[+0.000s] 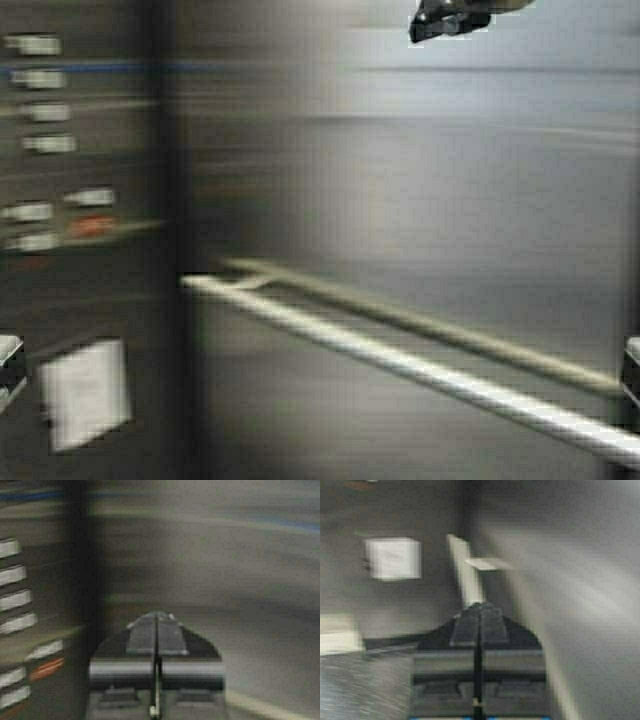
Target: Navigate to elevator, push the call button, then enter the elevator
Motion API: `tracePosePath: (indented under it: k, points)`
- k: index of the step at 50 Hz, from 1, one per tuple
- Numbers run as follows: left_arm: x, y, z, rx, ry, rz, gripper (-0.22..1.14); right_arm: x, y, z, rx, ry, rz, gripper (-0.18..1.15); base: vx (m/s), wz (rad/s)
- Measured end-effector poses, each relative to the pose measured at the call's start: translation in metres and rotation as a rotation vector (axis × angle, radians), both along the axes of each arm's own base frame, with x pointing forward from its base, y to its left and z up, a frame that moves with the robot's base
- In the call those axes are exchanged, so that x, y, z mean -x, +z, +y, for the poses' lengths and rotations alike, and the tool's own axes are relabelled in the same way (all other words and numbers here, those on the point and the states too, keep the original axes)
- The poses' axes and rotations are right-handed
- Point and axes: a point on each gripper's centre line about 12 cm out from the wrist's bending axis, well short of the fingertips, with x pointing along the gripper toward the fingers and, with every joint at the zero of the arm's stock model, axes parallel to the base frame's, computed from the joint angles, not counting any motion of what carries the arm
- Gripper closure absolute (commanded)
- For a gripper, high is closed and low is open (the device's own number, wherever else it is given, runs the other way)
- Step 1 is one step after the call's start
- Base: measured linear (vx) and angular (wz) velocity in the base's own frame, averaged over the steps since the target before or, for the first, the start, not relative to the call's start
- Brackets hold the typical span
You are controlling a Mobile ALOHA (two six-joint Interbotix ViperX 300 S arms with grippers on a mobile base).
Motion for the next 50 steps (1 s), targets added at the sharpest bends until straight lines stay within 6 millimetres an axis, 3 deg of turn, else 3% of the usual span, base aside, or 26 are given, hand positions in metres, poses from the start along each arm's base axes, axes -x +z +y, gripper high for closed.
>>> tracePosePath:
  k: [10, 21, 40, 50]
  points:
    - [-0.006, -0.001, -0.001, -0.020, 0.002, 0.013, 0.89, -0.006, -0.011, 0.004, 0.004, 0.000, 0.036, 0.91, 0.07, 0.46]
    - [-0.009, 0.001, 0.003, -0.022, 0.021, 0.008, 0.89, -0.028, -0.014, 0.016, -0.008, 0.011, 0.040, 0.91, 0.07, 0.30]
    - [-0.006, 0.008, 0.003, 0.036, 0.017, -0.014, 0.89, -0.045, -0.036, 0.000, -0.030, -0.069, 0.104, 0.91, 0.10, 0.26]
    - [-0.006, 0.008, 0.003, 0.037, 0.016, -0.015, 0.89, -0.061, -0.049, 0.001, -0.189, -0.143, 0.152, 0.91, 0.09, 0.16]
